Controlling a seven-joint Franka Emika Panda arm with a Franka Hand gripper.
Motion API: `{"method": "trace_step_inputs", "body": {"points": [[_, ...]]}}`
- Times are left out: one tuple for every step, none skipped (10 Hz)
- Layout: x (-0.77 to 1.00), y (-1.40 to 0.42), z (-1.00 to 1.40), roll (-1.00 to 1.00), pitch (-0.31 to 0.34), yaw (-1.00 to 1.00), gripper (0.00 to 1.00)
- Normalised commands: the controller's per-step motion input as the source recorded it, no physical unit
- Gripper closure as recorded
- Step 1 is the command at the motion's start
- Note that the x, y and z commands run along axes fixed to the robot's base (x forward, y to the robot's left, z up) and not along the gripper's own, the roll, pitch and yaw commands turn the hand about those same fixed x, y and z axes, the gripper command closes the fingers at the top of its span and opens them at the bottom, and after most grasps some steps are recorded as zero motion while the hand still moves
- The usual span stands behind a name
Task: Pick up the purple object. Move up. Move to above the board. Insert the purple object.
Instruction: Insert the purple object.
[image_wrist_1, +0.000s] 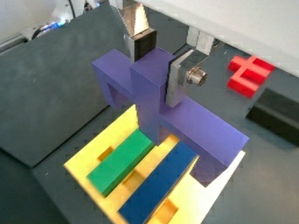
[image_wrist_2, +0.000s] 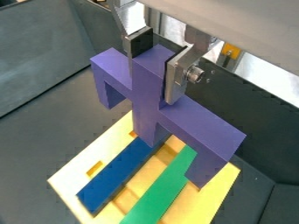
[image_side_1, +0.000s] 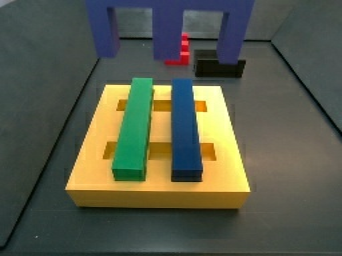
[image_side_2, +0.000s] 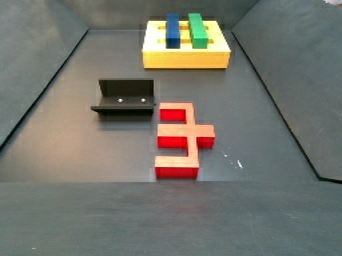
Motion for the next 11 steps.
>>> {"method": "trace_step_inputs", "body": {"points": [[0.0, -0.58, -0.37, 0.19, -0.079, 0.02, 1.0], [0.0, -0.49, -0.39, 0.16, -0.057, 0.0, 1.0], [0.0, -0.11, -0.53, 0.0, -0.047, 0.0, 1.0], [-0.06, 0.0, -0.61, -0.2, -0.156, 0.0, 1.0], [-0.14, -0.11, -0.51, 0.0, -0.157, 0.19, 1.0], [-0.11, -0.2, -0.45, 0.11, -0.163, 0.23, 1.0], [-0.09, -0.21, -0.38, 0.19, -0.133, 0.26, 1.0], [0.0, -0.34, -0.15, 0.29, -0.034, 0.3, 1.0], [0.0, -0.24, -0.15, 0.34, 0.0, 0.25, 1.0], [0.09, -0.09, -0.26, 0.22, 0.01, 0.03, 1.0], [0.0, 0.0, -0.35, 0.06, 0.0, 0.02, 1.0]]}}
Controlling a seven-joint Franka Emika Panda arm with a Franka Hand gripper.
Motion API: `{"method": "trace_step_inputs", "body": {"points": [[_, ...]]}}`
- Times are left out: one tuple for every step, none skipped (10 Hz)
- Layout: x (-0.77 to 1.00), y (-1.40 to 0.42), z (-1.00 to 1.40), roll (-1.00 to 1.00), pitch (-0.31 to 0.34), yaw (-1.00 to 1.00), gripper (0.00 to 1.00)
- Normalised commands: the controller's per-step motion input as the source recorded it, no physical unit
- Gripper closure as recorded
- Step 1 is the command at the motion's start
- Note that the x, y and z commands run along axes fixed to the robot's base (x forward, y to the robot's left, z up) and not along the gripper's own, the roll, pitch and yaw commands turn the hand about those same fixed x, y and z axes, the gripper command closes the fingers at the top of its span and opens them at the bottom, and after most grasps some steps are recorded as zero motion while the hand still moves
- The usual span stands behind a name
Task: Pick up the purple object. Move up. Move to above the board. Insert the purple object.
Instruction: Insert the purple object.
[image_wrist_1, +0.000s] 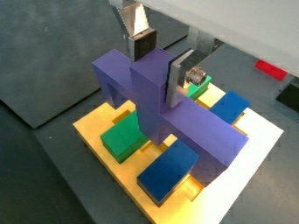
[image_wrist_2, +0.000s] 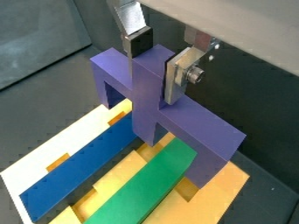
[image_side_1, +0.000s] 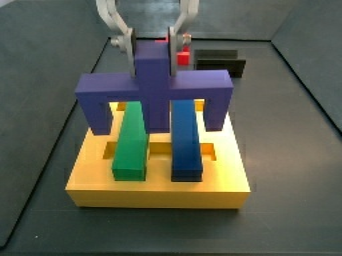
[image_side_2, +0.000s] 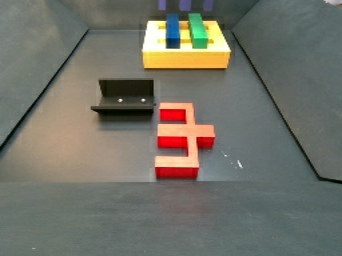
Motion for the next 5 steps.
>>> {"method": "trace_step_inputs", "body": {"points": [[0.0, -0.02, -0.27, 0.12, 0.0, 0.05, 1.0], [0.0, -0.03, -0.24, 0.13, 0.0, 0.03, 1.0], [0.0, -0.07, -0.16, 0.08, 0.0, 0.03, 1.0], [0.08, -0.07, -0.13, 0.05, 0.0, 0.04, 1.0], [0.21, -0.06, -0.13, 0.03, 0.0, 0.0, 1.0]]}}
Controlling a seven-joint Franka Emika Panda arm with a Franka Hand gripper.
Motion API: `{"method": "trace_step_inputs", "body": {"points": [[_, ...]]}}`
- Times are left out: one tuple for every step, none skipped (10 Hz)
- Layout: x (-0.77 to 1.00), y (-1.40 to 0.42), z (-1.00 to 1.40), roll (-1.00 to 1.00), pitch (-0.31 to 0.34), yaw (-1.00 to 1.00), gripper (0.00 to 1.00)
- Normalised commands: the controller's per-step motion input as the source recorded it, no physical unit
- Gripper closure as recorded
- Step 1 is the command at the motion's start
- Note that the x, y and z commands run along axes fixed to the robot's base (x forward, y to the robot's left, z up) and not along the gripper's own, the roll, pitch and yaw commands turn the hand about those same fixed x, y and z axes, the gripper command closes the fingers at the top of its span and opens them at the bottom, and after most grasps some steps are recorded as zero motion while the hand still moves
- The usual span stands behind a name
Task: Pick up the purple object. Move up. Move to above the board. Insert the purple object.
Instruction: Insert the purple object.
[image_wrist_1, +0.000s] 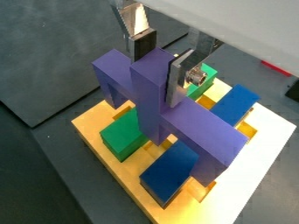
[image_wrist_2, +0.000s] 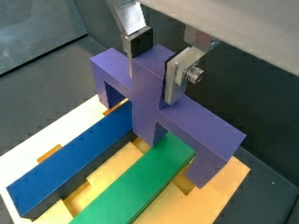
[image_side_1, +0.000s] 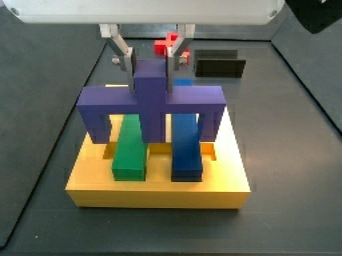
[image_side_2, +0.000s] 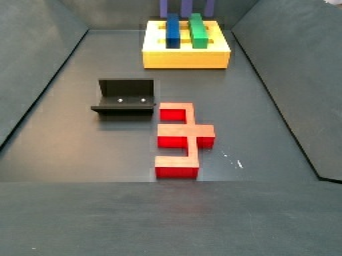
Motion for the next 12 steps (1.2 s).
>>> {"method": "trace_step_inputs", "body": {"points": [[0.2, -0.07, -0.07, 0.03, 0.007, 0.0, 1.0], [0.06, -0.05, -0.12, 0.01, 0.0, 0.0, 1.0], [0.0, -0.02, -0.17, 0.02, 0.0, 0.0, 1.0], [0.0, 0.0, -0.23, 0.04, -0.003, 0.0, 1.0], [0.0, 0.0, -0.28, 0.04, -0.01, 0.01, 1.0], [0.0, 0.0, -0.31, 0.03, -0.001, 0.01, 1.0], [0.0, 0.0, -0.32, 0.01, 0.0, 0.0, 1.0], [0.05, -0.01, -0.29, 0.0, 0.0, 0.0, 1.0], [0.22, -0.04, -0.12, 0.0, 0.0, 0.0, 1.0], [0.2, 0.0, -0.01, 0.0, 0.013, 0.0, 1.0], [0.1, 0.0, -0.09, 0.0, 0.0, -0.01, 1.0], [0.0, 0.05, -0.15, -0.04, 0.0, -0.04, 1.0]]}}
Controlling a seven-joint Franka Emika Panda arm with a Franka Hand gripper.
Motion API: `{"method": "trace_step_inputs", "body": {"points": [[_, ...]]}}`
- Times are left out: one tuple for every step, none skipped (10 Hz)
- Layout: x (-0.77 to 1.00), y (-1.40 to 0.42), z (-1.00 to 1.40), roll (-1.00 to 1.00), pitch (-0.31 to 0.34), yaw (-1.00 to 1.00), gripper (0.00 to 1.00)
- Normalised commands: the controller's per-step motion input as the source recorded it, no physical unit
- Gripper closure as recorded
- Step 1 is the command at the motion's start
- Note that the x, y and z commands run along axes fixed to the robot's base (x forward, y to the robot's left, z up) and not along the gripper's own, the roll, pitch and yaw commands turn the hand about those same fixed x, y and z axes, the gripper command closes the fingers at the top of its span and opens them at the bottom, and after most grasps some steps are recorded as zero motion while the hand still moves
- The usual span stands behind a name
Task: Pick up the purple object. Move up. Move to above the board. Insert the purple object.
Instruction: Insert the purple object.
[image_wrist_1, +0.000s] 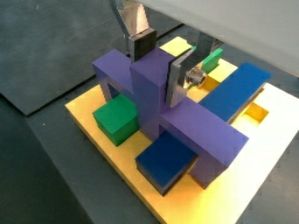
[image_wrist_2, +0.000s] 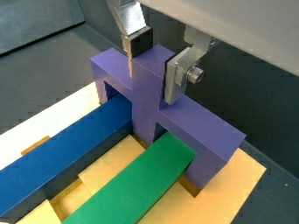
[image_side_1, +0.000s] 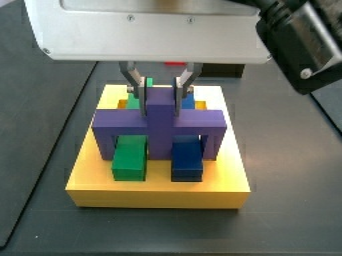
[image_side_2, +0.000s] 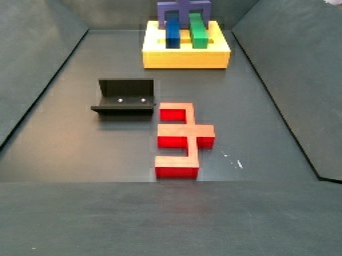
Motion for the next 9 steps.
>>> {"method": "trace_step_inputs", "body": {"points": [[0.0, 0.09, -0.07, 0.0, 0.0, -0.03, 1.0], [0.0, 0.03, -0.07, 0.0, 0.0, 0.0, 1.0], [0.0, 0.0, -0.1, 0.0, 0.0, 0.0, 1.0], [0.0, -0.07, -0.2, -0.02, -0.029, 0.0, 1.0], [0.09, -0.18, -0.27, -0.02, -0.016, 0.0, 1.0], [0.12, -0.12, -0.37, -0.01, -0.007, 0.0, 1.0], [0.0, 0.0, -0.47, -0.1, -0.051, 0.0, 1.0], [0.0, 0.06, -0.49, -0.12, -0.064, 0.0, 1.0], [0.19, 0.0, -0.38, -0.12, -0.001, -0.12, 1.0]]}}
